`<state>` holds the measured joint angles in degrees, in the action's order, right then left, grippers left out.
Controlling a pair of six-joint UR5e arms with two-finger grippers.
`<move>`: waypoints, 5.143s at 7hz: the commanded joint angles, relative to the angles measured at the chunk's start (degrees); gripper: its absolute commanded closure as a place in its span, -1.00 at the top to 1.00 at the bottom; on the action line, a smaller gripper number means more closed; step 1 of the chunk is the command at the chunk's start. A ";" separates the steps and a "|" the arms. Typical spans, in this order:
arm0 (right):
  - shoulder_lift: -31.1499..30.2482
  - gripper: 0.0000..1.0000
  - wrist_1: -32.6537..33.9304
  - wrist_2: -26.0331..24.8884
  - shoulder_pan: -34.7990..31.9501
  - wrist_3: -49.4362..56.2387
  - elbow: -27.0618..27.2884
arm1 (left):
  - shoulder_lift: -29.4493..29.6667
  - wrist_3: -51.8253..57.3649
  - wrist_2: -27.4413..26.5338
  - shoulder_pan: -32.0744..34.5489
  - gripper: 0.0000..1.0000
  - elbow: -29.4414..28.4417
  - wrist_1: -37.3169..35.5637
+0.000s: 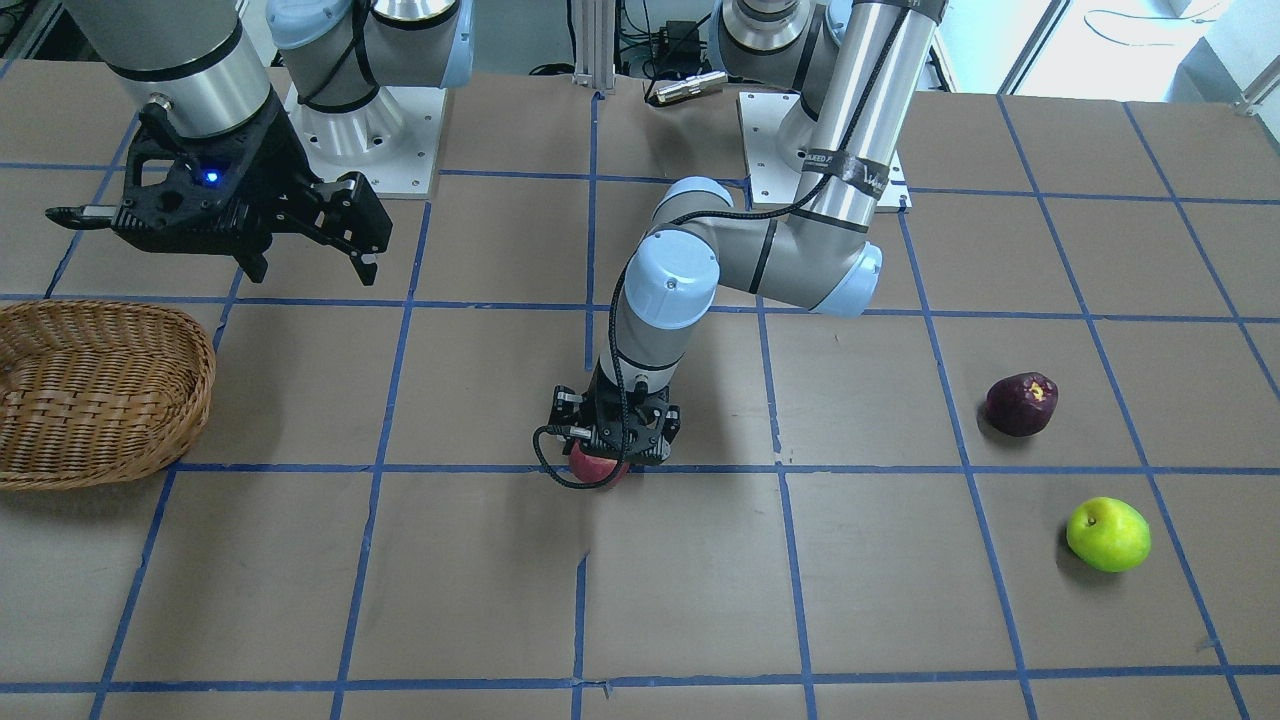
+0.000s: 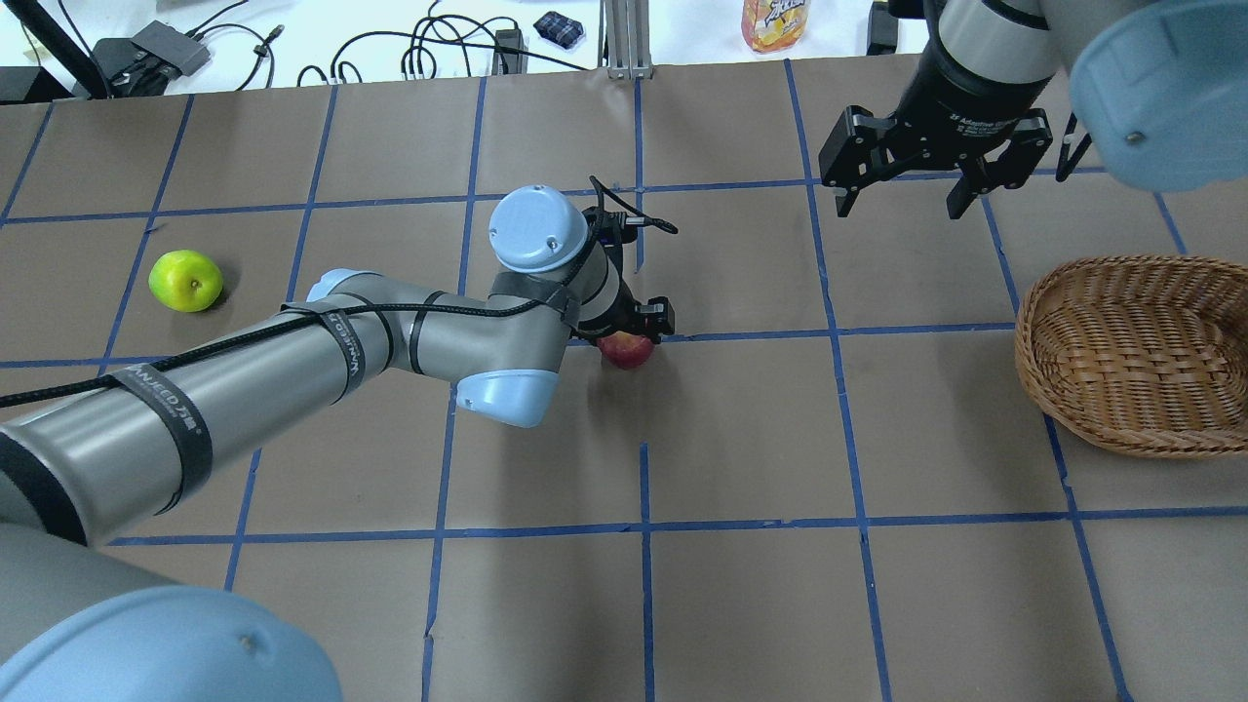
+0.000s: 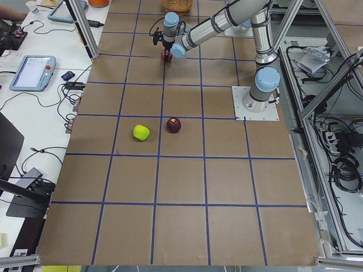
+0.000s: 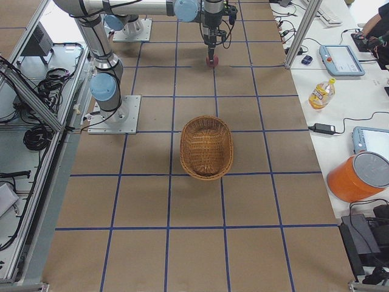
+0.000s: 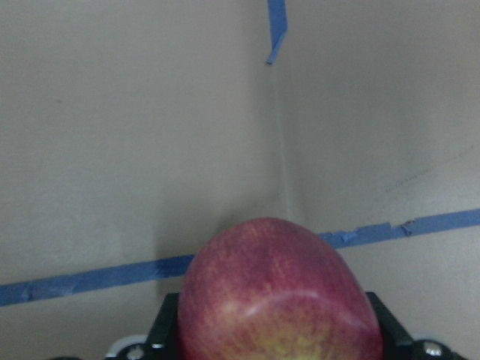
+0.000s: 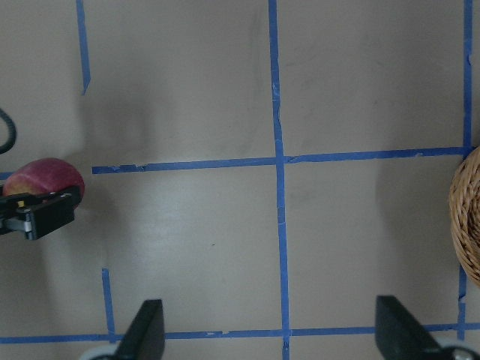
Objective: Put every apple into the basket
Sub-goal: 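Carry the red apple to the table center and release it, then move left gripper to purple apple while right arm reaches for red apple, then grasp purple apple with left gripper while right gripper grasps red apple, then lower red apple into basket with right gripper while left carries purple apple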
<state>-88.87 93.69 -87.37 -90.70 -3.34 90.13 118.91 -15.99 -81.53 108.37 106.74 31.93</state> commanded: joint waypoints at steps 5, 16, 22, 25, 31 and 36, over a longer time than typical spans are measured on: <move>-0.07 1.00 0.00 0.00 0.00 0.00 -0.13 | -16.93 32.68 -0.54 -25.94 1.00 -3.83 29.97; 25.92 1.00 28.20 -3.48 -20.02 -16.60 -0.39 | -9.49 59.76 -7.68 -52.99 0.86 3.82 27.07; 33.40 1.00 32.33 -0.96 -21.18 -15.56 -0.13 | -14.75 49.97 -13.57 -45.21 -0.82 -6.78 39.73; 33.50 0.48 32.17 1.84 -21.18 -14.06 0.05 | -19.32 38.15 -8.49 -35.86 -0.82 -5.24 44.09; 20.36 0.06 21.28 0.71 -3.67 8.47 0.12 | -17.93 29.57 -7.59 -31.57 -0.82 -4.96 43.22; 12.93 -0.02 20.73 -3.96 27.44 38.60 9.97 | -5.31 -1.55 1.82 -7.06 -0.82 -6.02 18.31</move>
<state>-75.58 113.57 -91.44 -71.59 27.71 98.33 109.36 -11.43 -80.49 96.12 100.88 57.82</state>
